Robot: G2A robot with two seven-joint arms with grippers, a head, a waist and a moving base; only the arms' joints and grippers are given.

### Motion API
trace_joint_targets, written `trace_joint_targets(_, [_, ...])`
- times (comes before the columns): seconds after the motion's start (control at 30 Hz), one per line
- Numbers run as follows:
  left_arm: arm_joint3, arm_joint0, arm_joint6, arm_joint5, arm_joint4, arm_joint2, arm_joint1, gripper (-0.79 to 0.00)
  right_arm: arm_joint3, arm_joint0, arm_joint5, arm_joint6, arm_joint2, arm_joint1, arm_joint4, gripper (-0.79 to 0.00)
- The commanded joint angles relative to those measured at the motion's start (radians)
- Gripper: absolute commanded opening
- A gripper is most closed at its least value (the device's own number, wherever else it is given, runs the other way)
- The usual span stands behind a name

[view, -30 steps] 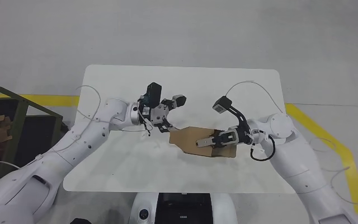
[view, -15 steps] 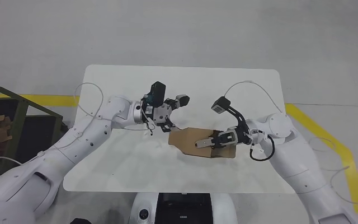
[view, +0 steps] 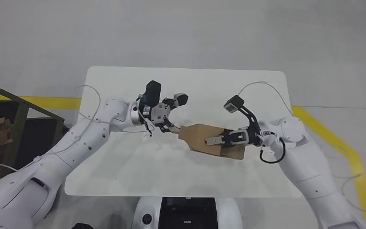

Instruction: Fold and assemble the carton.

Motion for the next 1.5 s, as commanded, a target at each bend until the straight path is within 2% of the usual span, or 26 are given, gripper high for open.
trace_joint_targets(0.0, [-0.011, 0.011, 0.01, 0.0, 0.01, -0.009, 0.008, 0.0, 0.001, -0.006, 0.0, -0.009, 0.009, 0.002, 0.002, -0.785])
trace_joint_targets(0.2, [-0.049, 0.035, 0.015, 0.0, 0.029, -0.018, 0.022, 0.0, -0.005, -0.011, 0.005, -0.019, 0.015, 0.002, 0.016, -0.785])
trace_joint_targets(0.4, [-0.058, 0.026, -0.004, 0.0, 0.017, 0.002, 0.019, 0.0, -0.016, 0.0, 0.005, -0.021, 0.001, -0.002, 0.016, -0.785])
trace_joint_targets(1.2, [-0.017, -0.05, -0.025, 0.0, -0.018, 0.092, -0.018, 0.0, 0.02, 0.026, 0.0, -0.023, -0.03, -0.013, 0.023, -0.785])
trace_joint_targets(1.47, [0.019, -0.044, 0.006, 0.0, -0.018, 0.072, -0.006, 0.0, 0.047, 0.002, -0.001, -0.061, 0.02, -0.002, -0.004, -0.785])
